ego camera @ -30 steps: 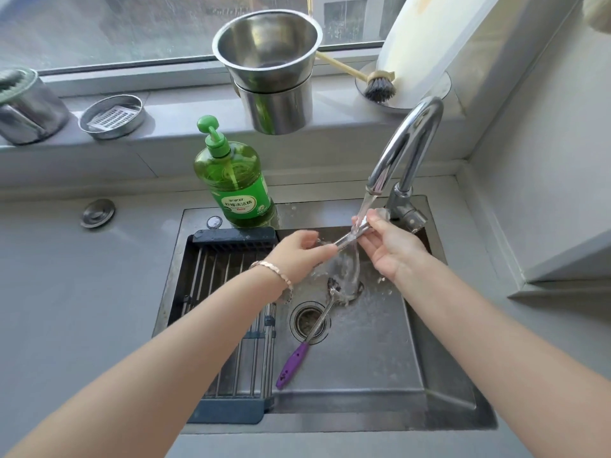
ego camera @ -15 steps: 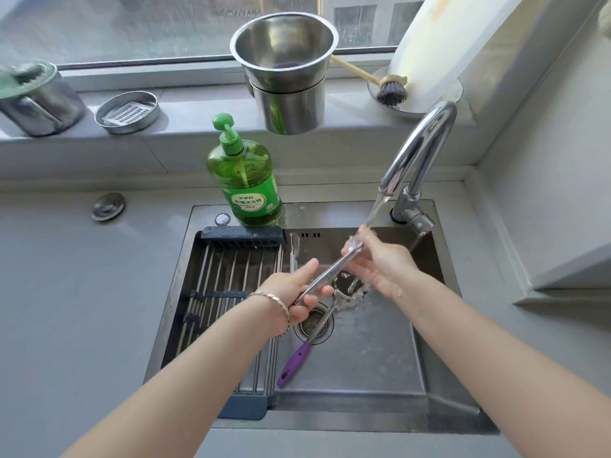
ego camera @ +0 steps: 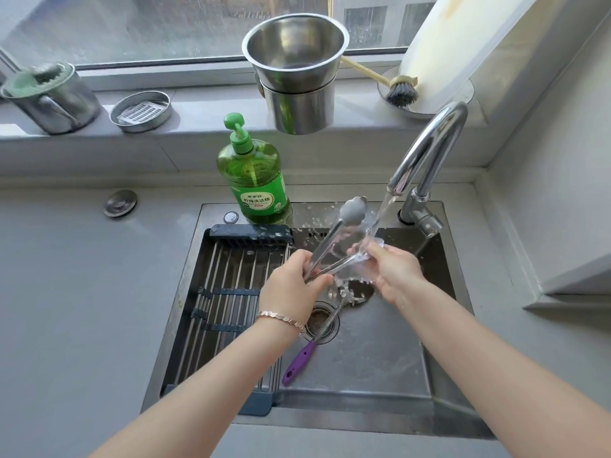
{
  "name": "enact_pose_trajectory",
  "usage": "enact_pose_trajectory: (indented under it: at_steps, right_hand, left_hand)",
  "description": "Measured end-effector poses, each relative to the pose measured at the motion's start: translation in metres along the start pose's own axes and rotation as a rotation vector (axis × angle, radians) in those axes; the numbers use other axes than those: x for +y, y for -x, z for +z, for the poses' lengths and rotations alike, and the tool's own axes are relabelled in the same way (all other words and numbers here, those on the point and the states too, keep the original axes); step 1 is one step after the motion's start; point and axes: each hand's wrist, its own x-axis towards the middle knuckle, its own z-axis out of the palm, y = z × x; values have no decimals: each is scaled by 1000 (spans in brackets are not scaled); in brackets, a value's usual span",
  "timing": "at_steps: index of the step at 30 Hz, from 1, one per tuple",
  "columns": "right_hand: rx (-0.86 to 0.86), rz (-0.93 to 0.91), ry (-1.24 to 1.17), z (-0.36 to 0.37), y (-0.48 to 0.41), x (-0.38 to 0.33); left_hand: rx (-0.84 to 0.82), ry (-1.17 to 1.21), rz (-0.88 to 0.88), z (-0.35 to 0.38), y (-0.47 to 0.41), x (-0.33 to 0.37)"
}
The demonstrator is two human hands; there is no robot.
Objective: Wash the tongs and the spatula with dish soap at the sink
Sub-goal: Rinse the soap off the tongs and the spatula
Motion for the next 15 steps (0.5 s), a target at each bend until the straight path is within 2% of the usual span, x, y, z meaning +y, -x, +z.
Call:
enact_pose_trajectory:
  at_steps: [3,8,15]
  right_hand:
    - [95,-66,119,4,5,-7]
    - [-77,-106,-54,1,7,-12]
    - [16,-179,-90,-16,2,-24]
  left_hand:
    - [1,86,-46,7,-8,0]
    - [-25,207,-84,24,-19,6]
    - [-112,315,-125,52,-36,18]
